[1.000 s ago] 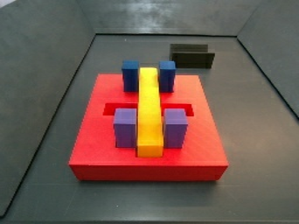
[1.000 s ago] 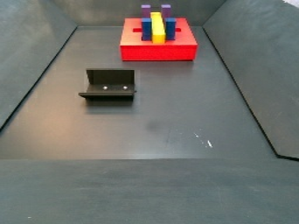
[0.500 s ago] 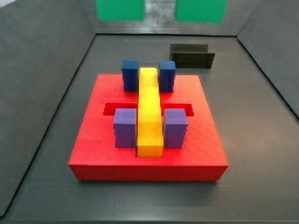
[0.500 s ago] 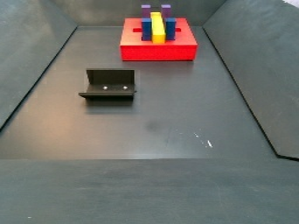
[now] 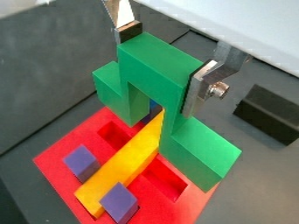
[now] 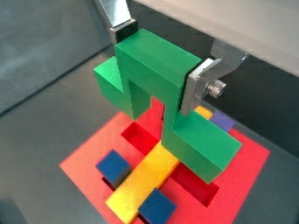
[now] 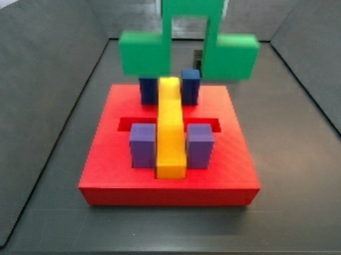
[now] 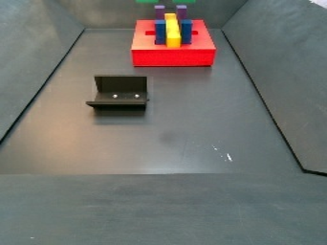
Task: Pick up the green object. Move up. Move to above the board. Insert the green object.
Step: Insert the green object.
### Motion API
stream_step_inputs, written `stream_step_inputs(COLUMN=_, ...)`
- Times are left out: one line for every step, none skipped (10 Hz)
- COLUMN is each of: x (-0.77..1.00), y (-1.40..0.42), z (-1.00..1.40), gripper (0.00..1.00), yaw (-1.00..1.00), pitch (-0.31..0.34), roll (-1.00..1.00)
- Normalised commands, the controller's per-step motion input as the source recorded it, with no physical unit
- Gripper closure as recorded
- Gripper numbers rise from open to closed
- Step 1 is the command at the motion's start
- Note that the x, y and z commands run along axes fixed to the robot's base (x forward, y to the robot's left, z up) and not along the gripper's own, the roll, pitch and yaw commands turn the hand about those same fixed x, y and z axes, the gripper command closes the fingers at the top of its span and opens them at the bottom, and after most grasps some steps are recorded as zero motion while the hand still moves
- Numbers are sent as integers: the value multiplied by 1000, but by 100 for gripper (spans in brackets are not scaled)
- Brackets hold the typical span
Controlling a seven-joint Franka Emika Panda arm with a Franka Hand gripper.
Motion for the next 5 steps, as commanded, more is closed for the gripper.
stream_step_inputs(x=0, y=-111, z=-591, gripper=100, yaw=80, pitch=0, roll=174)
stream_step_inputs(x=-29, y=-49, z=-597, gripper=100, yaw=86, pitch=-53, roll=34)
stream_step_inputs(x=-43, y=-20, z=-529, gripper=100, yaw=86, pitch=-90, roll=-9)
stream_step_inputs(x=-54, y=-60, z=-466, gripper=100, yaw=57, pitch=-96, roll=-51)
stream_step_inputs(x=-37, y=-51, z=-426, gripper=100, yaw=57, pitch=-113, roll=-67)
